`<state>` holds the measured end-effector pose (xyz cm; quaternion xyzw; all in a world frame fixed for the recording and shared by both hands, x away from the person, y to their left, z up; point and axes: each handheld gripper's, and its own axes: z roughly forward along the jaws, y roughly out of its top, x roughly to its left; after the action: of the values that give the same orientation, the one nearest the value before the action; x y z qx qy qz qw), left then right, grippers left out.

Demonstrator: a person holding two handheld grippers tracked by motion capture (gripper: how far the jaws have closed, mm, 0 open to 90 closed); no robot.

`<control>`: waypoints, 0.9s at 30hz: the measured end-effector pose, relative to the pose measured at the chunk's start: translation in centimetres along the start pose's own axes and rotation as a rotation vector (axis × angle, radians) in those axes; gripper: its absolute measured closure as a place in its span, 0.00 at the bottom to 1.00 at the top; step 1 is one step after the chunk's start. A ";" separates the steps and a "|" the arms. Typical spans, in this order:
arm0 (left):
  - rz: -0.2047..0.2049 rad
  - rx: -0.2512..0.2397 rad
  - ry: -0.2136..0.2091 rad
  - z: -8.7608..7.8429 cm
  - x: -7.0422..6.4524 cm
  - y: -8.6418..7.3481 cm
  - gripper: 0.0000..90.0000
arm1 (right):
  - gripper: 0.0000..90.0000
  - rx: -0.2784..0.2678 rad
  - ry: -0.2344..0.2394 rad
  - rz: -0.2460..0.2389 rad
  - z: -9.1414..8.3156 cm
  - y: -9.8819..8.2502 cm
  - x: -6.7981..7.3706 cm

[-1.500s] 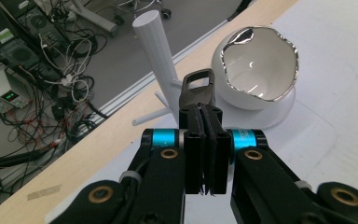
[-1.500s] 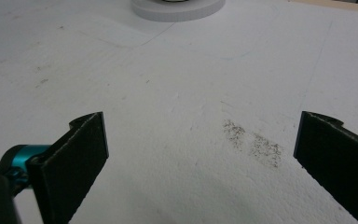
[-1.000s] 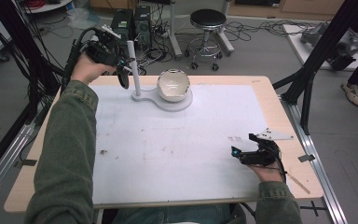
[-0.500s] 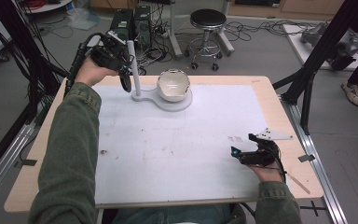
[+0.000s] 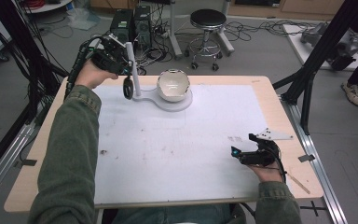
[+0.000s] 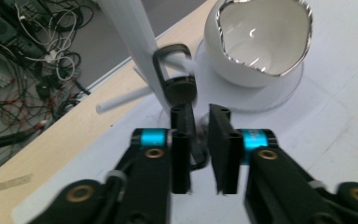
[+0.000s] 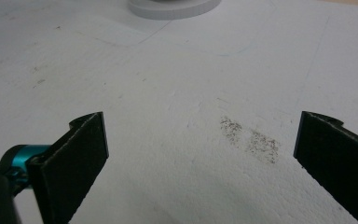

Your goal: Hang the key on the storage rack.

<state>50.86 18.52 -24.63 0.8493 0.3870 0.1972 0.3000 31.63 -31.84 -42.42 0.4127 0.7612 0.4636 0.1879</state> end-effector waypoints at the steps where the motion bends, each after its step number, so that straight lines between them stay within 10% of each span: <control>1: -0.012 -0.009 0.002 -0.1 0.0 0.0 0.84 | 0.02 -0.001 -0.001 -0.002 0.0 0.0 0.0; 15: -0.053 0.059 -0.155 0.6 -0.5 -1.2 0.03 | 0.02 0.001 0.005 -0.003 0.0 0.1 0.1; 27: -0.030 -0.017 -0.157 -0.4 -1.3 -3.0 0.02 | 0.02 0.002 0.005 -0.001 0.1 0.2 0.2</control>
<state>48.17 19.25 -26.47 0.8537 0.3733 0.1286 0.3397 31.61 -31.60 -42.29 0.4112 0.7623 0.4639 0.1860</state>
